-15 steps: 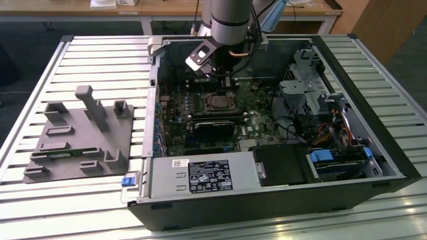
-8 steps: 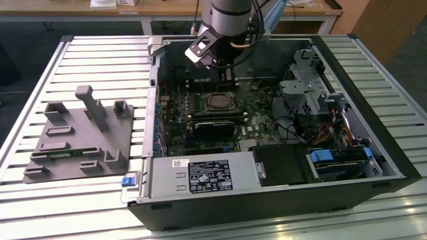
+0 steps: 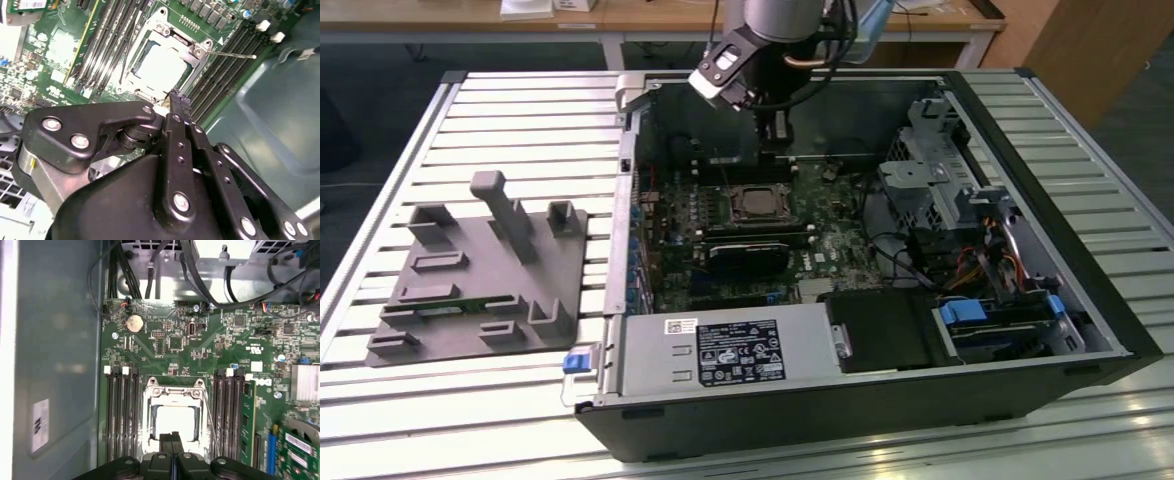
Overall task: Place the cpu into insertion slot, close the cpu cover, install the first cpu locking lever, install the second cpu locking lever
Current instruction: 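Install the first cpu locking lever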
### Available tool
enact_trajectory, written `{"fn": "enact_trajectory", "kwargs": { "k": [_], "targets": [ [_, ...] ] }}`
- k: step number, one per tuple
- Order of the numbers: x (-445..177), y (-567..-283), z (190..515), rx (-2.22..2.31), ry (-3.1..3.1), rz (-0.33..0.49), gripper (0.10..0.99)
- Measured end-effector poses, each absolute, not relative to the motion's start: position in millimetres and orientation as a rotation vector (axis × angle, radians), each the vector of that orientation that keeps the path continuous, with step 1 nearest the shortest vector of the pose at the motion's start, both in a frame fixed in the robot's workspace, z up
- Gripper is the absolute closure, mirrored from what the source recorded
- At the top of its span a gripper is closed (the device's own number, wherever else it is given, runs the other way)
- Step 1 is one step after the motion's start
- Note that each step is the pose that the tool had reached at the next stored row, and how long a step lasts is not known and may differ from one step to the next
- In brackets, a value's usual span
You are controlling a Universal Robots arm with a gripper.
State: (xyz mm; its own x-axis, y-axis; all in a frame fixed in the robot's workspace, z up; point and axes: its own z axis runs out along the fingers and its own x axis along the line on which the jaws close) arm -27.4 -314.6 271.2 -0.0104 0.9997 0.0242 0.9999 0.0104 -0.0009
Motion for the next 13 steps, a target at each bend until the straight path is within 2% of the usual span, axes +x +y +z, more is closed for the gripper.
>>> {"fn": "enact_trajectory", "kwargs": {
  "k": [13],
  "targets": [
    [-27.3, -314.6, 271.2, -1.959, -2.431, -0.023, 0.98]
  ]
}}
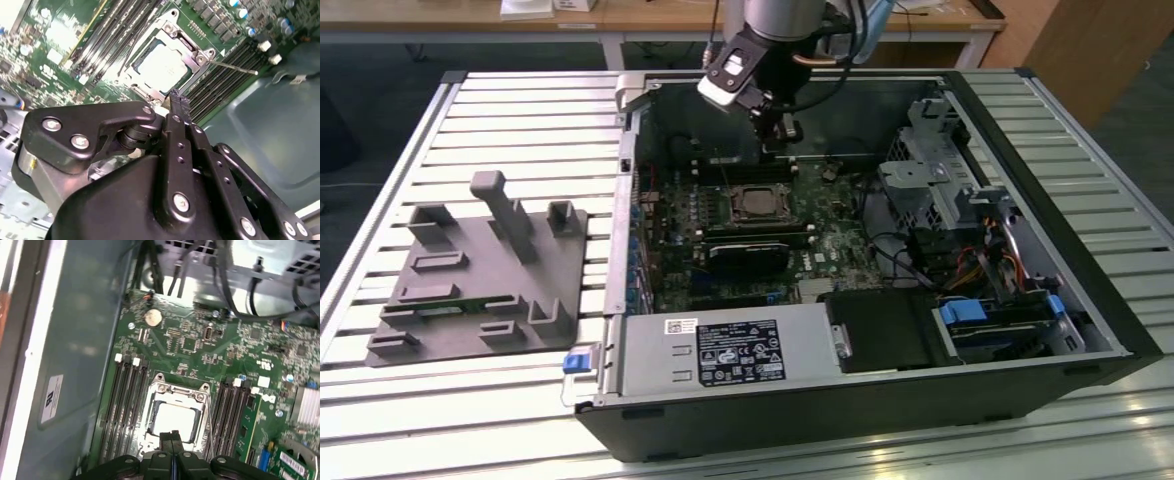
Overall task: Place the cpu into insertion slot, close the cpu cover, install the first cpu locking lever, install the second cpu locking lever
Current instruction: 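Install the first cpu locking lever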
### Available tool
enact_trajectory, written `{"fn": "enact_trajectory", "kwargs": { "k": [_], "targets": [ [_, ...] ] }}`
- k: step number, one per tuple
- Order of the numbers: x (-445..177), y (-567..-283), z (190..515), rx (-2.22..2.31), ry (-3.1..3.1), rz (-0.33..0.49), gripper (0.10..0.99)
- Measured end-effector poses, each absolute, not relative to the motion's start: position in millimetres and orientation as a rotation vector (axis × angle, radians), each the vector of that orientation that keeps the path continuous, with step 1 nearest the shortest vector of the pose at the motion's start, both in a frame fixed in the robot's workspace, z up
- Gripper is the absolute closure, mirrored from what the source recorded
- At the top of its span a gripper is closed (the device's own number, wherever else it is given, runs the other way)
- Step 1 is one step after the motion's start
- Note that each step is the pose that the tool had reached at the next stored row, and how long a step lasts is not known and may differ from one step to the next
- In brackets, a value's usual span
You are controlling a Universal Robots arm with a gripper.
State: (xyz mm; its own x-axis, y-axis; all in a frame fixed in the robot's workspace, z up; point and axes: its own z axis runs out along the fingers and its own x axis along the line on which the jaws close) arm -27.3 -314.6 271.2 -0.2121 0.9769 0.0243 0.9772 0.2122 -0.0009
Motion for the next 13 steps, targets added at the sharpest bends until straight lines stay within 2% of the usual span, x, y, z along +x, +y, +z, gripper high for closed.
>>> {"fn": "enact_trajectory", "kwargs": {
  "k": [13],
  "targets": [
    [-27.3, -314.5, 270.5, -1.685, -2.628, -0.021, 0.98]
  ]
}}
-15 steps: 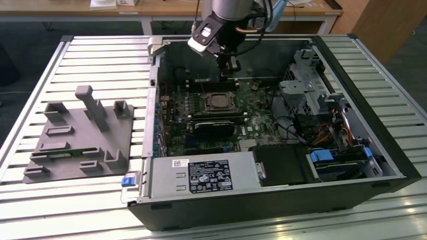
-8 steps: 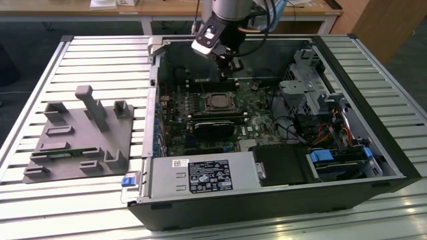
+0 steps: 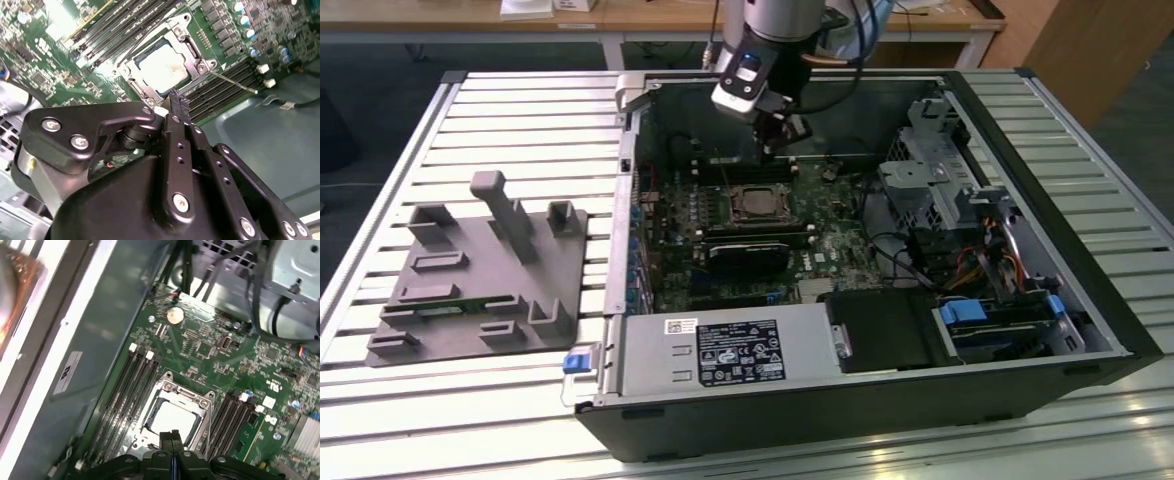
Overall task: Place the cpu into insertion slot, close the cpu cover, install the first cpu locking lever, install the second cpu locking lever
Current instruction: 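Install the first cpu locking lever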
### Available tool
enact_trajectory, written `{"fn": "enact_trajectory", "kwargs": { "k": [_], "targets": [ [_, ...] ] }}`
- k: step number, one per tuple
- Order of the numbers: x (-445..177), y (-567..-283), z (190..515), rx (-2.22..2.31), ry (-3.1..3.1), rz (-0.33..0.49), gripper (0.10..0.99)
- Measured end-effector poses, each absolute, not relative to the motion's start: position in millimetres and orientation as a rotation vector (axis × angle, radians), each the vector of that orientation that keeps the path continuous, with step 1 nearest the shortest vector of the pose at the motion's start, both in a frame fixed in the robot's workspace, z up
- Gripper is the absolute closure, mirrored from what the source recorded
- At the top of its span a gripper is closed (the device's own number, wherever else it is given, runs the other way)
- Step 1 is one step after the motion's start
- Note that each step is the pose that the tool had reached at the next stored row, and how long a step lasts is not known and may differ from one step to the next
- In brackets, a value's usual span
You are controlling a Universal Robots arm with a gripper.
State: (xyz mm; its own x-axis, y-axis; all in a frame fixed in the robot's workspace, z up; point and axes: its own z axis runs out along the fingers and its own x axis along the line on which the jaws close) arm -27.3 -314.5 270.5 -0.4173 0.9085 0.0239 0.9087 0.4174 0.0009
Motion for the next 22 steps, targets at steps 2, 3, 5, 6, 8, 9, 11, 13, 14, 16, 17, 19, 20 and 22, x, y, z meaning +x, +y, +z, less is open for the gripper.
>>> {"fn": "enact_trajectory", "kwargs": {
  "k": [2, 3, 5, 6, 8, 9, 11, 13, 14, 16, 17, 19, 20, 22],
  "targets": [
    [-27.3, -314.6, 270.4, -1.637, -2.658, -0.021, 0.98],
    [-27.3, -314.6, 270.3, -1.613, -2.672, -0.02, 0.98],
    [-27.3, -314.5, 270.0, -1.563, -2.702, -0.02, 0.98],
    [-27.3, -314.6, 269.9, -1.538, -2.716, -0.019, 0.98],
    [-27.5, -314.6, 269.9, -1.495, -2.74, -0.019, 0.98],
    [-27.7, -314.6, 269.7, -1.483, -2.747, -0.018, 0.98],
    [-27.8, -314.6, 269.6, -1.452, -2.763, -0.016, 0.98],
    [-28.3, -314.6, 269.4, -1.419, -2.78, -0.016, 0.98],
    [-28.3, -314.6, 269.2, -1.396, -2.792, -0.016, 0.98],
    [-28.3, -314.5, 268.6, -1.346, -2.816, -0.015, 0.98],
    [-28.3, -314.6, 268.4, -1.321, -2.828, -0.015, 0.98],
    [-28.3, -314.6, 267.9, -1.268, -2.852, -0.014, 0.98],
    [-28.3, -314.6, 267.7, -1.242, -2.863, -0.014, 0.98],
    [-28.3, -314.6, 267.2, -1.19, -2.885, -0.013, 0.98]
  ]
}}
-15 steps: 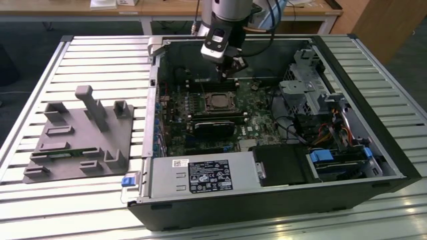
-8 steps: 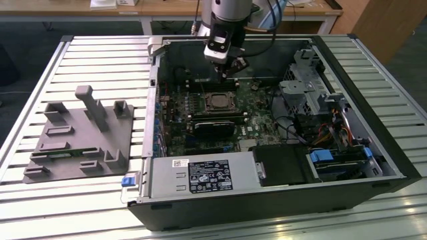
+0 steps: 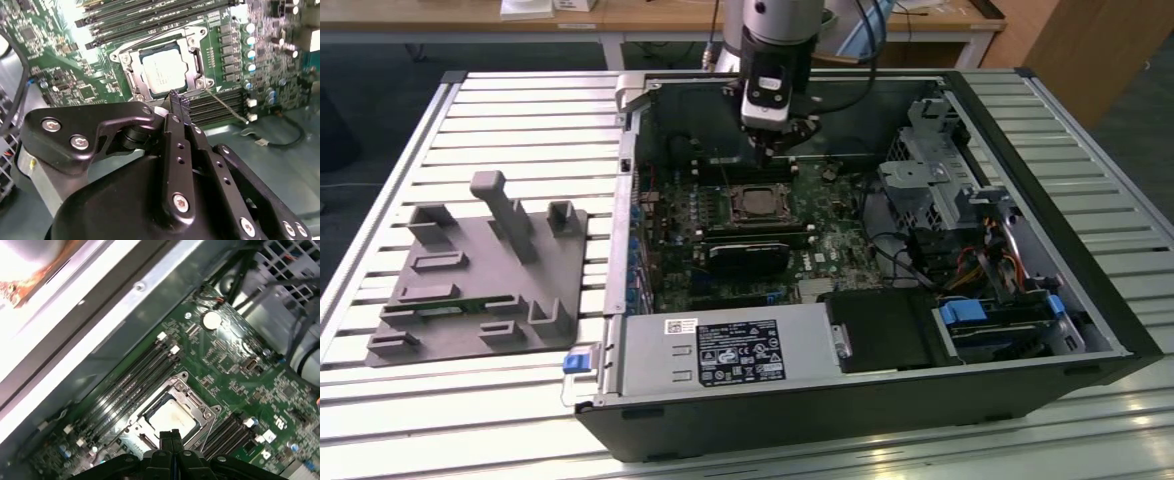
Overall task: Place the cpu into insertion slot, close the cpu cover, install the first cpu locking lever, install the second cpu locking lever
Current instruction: 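Install the first cpu locking lever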
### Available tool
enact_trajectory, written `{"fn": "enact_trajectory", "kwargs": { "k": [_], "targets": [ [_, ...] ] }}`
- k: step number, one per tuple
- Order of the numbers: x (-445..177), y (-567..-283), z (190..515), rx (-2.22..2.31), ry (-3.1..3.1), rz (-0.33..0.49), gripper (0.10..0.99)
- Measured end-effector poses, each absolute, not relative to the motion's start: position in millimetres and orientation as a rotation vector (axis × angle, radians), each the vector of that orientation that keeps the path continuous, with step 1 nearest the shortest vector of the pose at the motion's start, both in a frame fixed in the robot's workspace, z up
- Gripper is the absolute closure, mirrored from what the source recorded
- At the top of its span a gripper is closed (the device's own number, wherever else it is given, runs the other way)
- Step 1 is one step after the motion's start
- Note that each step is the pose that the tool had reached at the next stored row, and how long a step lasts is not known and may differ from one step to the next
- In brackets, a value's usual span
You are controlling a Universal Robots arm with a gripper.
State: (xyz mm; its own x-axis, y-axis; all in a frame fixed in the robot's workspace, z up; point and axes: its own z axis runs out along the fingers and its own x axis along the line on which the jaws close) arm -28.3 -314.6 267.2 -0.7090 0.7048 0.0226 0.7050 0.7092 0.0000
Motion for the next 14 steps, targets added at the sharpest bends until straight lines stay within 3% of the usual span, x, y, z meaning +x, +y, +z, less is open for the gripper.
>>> {"fn": "enact_trajectory", "kwargs": {
  "k": [14],
  "targets": [
    [-28.3, -314.6, 265.3, -0.815, -3.015, -0.011, 0.98]
  ]
}}
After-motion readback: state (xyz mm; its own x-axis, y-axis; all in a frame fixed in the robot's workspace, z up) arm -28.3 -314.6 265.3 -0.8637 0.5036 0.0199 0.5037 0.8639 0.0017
